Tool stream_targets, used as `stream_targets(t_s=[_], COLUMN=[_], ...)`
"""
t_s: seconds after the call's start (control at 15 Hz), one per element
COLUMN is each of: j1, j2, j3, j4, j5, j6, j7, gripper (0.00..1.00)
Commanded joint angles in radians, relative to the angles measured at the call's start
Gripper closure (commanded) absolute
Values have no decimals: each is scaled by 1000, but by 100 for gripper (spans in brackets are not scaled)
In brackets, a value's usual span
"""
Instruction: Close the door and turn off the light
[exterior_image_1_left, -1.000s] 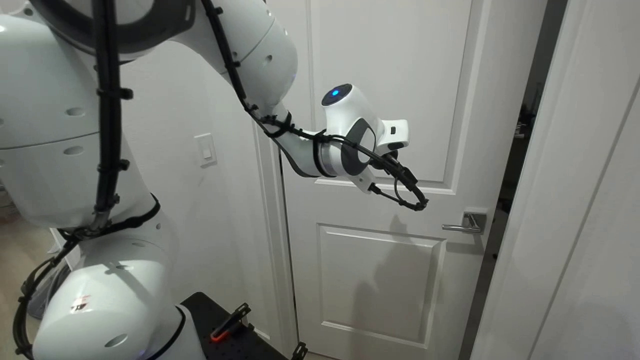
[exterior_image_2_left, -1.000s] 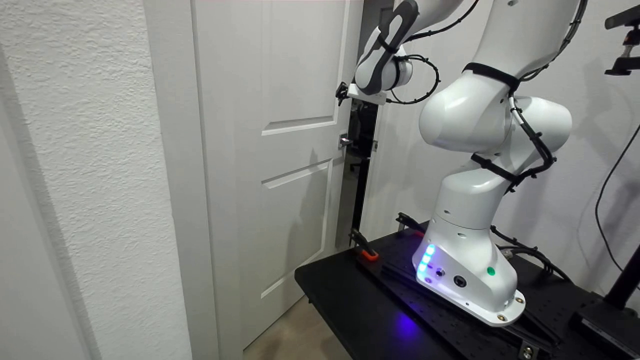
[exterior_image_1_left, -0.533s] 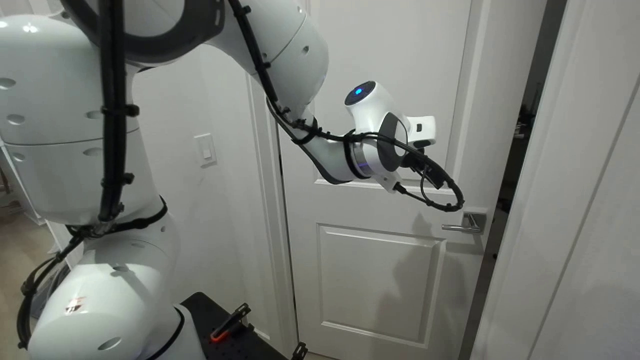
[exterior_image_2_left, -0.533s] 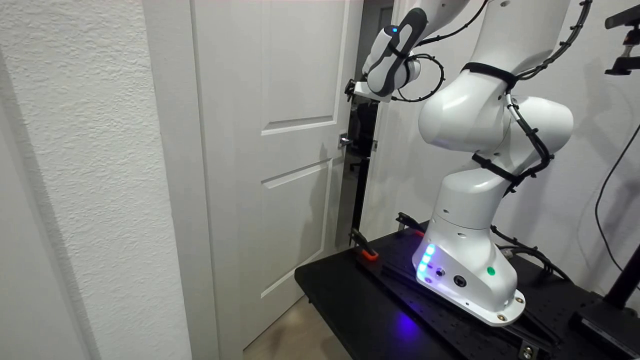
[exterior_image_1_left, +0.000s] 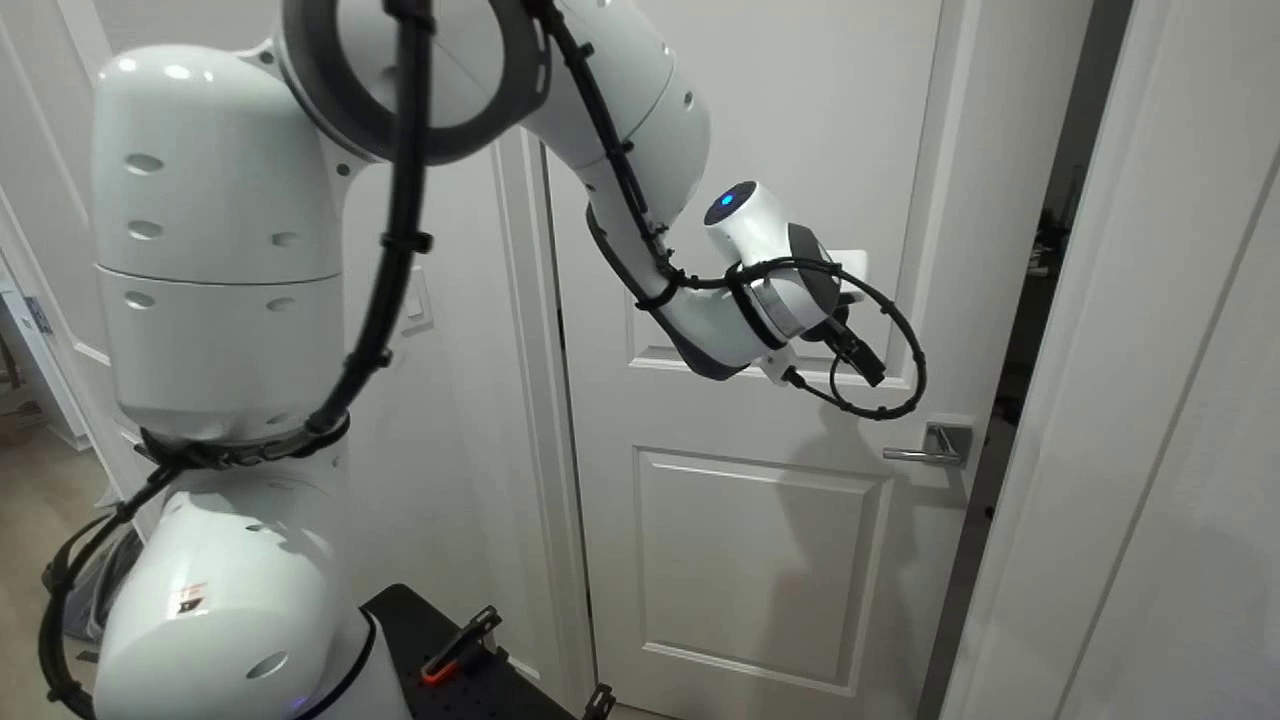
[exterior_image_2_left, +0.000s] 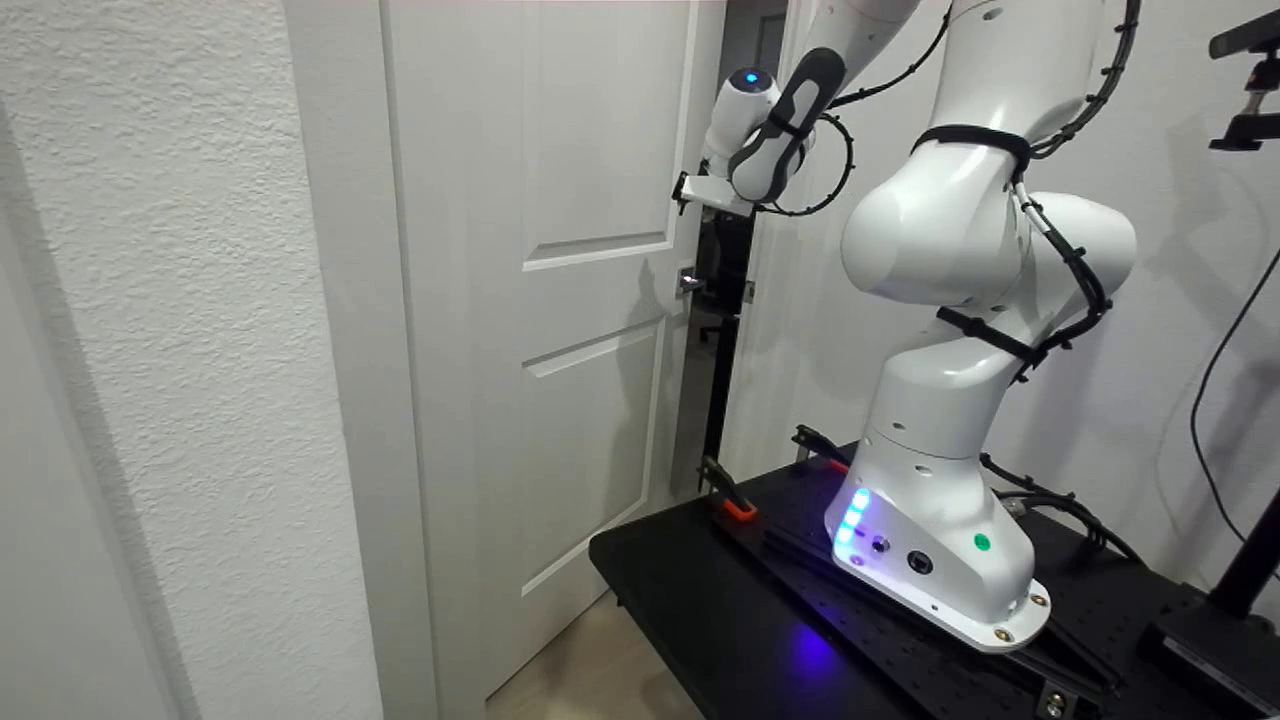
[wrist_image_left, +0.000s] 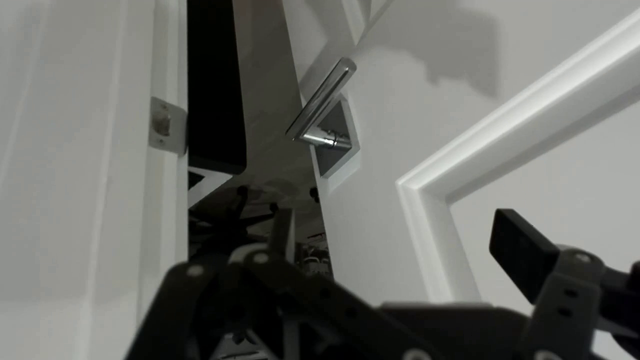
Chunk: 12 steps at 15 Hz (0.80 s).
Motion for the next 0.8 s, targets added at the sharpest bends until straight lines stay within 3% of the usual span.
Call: stream_targets(t_s=[0.0,0.33,0.73], j1=[110,207,228], j2=[139,277,365], j3=[-63,-137,-165], j4=[146,247,287], j5=[-140,-254,-242], j6=[-58,-93,-178], j7=[191,331,300], gripper=[0,0,0])
